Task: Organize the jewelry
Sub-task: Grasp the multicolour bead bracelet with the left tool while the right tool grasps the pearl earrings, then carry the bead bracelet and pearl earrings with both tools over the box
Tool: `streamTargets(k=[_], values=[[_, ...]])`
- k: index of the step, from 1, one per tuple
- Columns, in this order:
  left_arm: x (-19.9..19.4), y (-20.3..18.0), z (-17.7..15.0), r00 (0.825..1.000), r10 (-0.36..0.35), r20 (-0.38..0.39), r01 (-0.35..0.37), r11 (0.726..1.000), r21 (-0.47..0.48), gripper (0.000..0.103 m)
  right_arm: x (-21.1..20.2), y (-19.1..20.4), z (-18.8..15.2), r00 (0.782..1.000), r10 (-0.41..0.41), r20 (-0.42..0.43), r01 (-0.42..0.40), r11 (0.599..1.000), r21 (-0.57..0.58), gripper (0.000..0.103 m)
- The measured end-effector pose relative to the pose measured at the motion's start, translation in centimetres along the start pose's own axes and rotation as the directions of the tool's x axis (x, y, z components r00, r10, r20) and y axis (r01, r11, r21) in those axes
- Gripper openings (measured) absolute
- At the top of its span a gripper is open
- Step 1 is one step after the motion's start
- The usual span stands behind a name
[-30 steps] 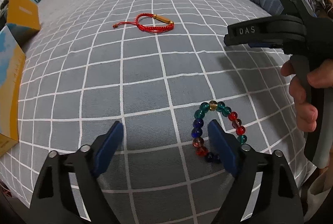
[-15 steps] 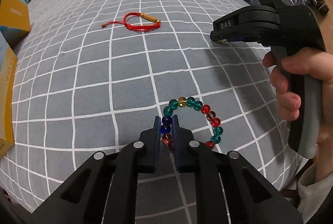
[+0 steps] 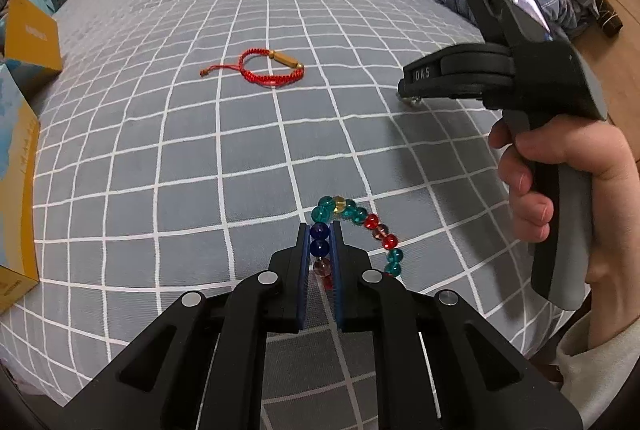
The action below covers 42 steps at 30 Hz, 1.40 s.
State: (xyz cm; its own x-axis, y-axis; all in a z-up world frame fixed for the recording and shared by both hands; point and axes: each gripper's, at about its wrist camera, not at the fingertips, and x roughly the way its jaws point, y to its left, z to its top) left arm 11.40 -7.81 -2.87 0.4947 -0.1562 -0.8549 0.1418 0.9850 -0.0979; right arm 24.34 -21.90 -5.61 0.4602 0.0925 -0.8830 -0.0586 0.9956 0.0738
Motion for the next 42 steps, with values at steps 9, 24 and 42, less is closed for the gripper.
streamTargets(k=[9,24,42], values=[[-2.0,0.7,0.5,0.999,-0.003,0.035,0.003,1.0,-0.004,0.009,-1.2,0.0,-0.4,1.0,-0.006,0.018,0.005,1.0,0.02,0.011],[-4.3,2.9,2.4,0.994,0.023,0.107,-0.021,1.0,-0.018,0.009,-4.5,1.2,-0.9,0.996,-0.02,0.089,0.018,1.0,0.024,0.011],[-7.9,10.1,5.2,0.978,0.131,0.163,-0.117,0.988,-0.097,0.009,-8.7,5.4,-0.9,0.99,-0.004,0.142,0.002,1.0,0.016,0.011]])
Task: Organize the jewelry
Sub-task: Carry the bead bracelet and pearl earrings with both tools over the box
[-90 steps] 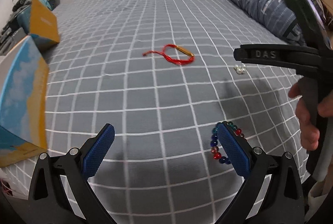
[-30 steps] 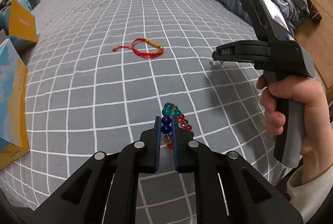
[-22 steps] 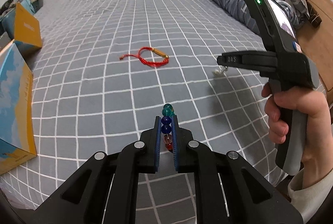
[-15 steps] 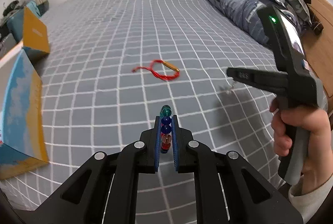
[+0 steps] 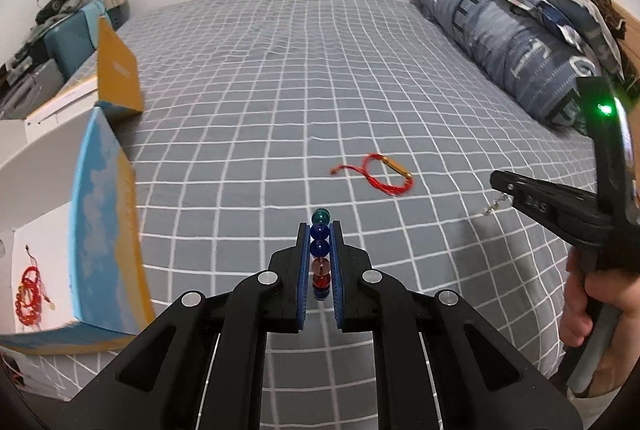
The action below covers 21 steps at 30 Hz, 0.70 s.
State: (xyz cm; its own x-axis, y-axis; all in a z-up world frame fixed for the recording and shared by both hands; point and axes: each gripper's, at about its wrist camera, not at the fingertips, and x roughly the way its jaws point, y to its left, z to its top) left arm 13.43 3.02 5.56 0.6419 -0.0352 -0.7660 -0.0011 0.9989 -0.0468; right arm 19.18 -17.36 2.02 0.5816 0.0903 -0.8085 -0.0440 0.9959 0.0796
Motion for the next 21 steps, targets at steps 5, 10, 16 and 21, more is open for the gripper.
streamTargets(k=[5,10,16,21], values=[[-0.8,2.3,0.7,1.0,0.019,0.008,-0.018,1.0,-0.025,0.009,-1.8,2.4,0.5,1.0,0.014,0.028,-0.014,1.0,-0.019,0.011],[-1.9,4.6,1.3,0.999,0.038,0.017,-0.037,0.998,-0.054,0.009,-3.3,5.4,1.0,0.998,0.034,0.052,-0.032,0.999,-0.043,0.011],[-3.6,7.0,2.0,0.997,0.062,0.036,-0.06,0.996,-0.071,0.009,-4.6,9.1,1.5,0.995,0.065,0.073,-0.059,0.995,-0.077,0.011],[-4.9,9.5,2.1,0.994,0.096,0.046,-0.091,0.991,-0.1,0.009,-5.5,12.6,1.9,0.992,0.092,0.089,-0.082,0.99,-0.111,0.011]])
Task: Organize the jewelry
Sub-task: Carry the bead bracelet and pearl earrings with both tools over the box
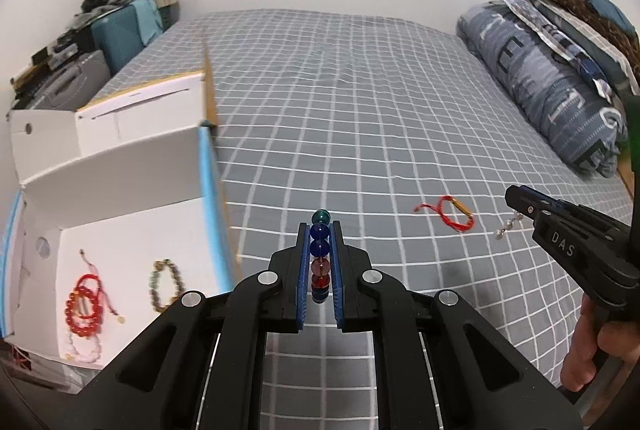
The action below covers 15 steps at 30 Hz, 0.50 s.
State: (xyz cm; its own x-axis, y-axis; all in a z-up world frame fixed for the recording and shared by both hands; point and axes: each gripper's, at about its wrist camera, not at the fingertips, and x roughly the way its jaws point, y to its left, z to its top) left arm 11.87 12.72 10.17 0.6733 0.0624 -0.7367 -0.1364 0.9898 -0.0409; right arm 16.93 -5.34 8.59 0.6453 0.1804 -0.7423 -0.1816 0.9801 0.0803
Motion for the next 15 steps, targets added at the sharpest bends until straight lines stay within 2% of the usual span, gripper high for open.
streamTargets(k=[10,15], values=[[-3.0,4.6,0.5,0.998,0.038,0.049,-0.036,0.998,-0.051,0.009,-1.4,6.9,1.2,0.998,0.055,0.044,-0.052,0.997,-0.063,0.011],[-4.0,7.5,0.2,0.995,0.08,0.061,-0.075,0.993,-0.09,0.009,-1.6,10.2,1.3,0.995,0.084,0.046,-0.079,0.991,-0.107,0.011]])
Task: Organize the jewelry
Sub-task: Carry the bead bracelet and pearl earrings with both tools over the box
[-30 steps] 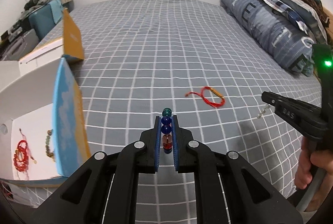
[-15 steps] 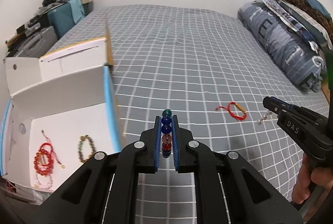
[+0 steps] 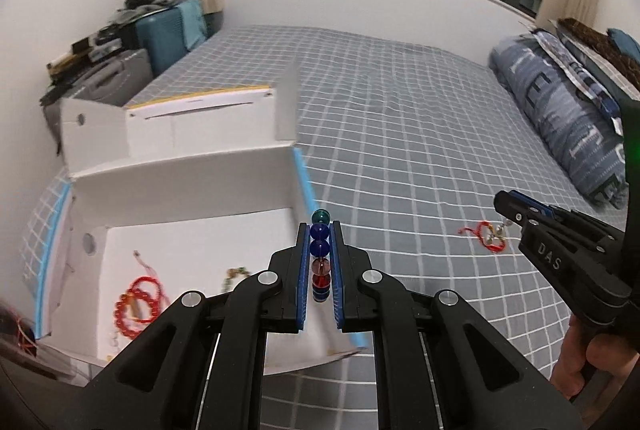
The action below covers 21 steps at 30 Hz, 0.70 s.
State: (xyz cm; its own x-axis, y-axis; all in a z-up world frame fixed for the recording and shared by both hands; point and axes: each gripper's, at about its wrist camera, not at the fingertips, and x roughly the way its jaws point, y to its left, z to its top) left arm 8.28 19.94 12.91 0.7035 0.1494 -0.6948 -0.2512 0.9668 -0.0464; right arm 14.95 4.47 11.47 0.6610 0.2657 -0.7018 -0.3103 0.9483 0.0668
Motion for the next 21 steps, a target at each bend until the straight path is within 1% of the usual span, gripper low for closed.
streamTargets(k=[5,13,21], values=[[-0.3,3.2,-0.3,0.999,0.046,0.003,-0.046,0.998,-0.035,0.009,0.0,2.7,0.3,0.999,0.04,0.007,-0.04,0.999,-0.023,0.011],[-0.9,8.2,-0.7,0.994,0.112,0.0,-0.112,0.99,-0.09,0.009,0.0,9.2,0.9,0.994,0.107,0.032,-0.105,0.992,-0.069,0.011],[-0.4,12.9,-1.3,0.986,0.166,-0.023,-0.167,0.976,-0.139,0.009,2.2,15.0,0.3,0.987,0.163,-0.008,-0.163,0.979,-0.125,0.01]])
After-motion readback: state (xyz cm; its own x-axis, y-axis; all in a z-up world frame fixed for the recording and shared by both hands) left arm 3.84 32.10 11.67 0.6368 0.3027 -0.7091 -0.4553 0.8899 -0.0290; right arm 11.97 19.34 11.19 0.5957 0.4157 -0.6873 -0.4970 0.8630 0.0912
